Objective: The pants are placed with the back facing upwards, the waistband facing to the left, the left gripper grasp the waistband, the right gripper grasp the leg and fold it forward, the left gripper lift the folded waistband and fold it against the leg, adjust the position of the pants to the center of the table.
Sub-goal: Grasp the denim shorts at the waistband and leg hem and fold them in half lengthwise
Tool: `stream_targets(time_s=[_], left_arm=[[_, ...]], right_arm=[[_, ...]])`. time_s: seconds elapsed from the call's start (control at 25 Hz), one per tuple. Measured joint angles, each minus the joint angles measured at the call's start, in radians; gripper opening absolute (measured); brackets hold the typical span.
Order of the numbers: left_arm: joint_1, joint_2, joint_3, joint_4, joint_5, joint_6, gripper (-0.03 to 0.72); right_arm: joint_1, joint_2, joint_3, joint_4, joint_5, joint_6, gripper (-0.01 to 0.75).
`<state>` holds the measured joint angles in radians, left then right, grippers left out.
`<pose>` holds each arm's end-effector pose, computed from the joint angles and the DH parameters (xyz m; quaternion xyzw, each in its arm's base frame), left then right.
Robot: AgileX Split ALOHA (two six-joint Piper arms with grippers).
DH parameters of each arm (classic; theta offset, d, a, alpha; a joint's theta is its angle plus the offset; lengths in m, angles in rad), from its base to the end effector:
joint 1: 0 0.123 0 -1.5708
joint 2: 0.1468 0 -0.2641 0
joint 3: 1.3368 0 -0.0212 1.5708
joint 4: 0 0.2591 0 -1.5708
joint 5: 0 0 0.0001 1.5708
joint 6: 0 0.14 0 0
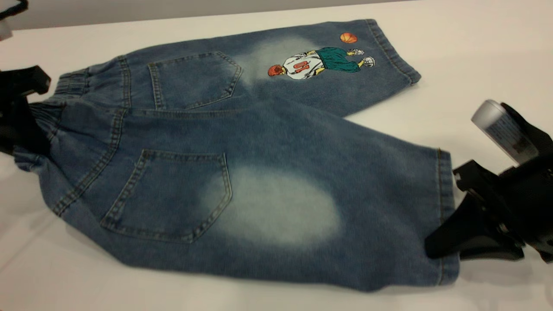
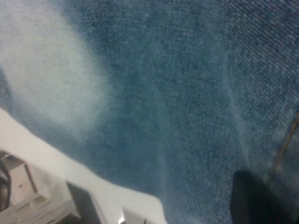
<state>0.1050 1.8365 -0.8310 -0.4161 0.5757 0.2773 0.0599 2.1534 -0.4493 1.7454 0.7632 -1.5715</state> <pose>0.2975 0.0003 0.0363 -0.0841 0.9886 -0.1097 0.0595 0.1913 0.1070 -0.0417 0.0614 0.9273 0.3692 0.0002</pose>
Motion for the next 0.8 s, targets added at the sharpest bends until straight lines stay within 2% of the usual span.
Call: stream_targets(time_s=[0.28,0.4,0.6,0.8], left_arm=[[0.0,-0.109,0.121,-0.012,0.058,0.002,0.124],[0.0,-0.167,0.17,-0.033,0.105,0.002,0.124],[0.0,-0.275,0.201,-0.05,0.141,-0.009,0.124],[0.0,-0.337,0.201,-0.109,0.079,0.011,0.124]], right_arm=[[0.0,-0.157,0.102,-0.004,0.059,0.001,0.011],[0.0,-0.271,0.111,-0.062,0.069,0.045,0.011],[0.0,-0.48,0.11,-0.206,0.068,0.279,0.011],[0.0,-0.595,0.039,-0.311,0.069,0.505,0.011]])
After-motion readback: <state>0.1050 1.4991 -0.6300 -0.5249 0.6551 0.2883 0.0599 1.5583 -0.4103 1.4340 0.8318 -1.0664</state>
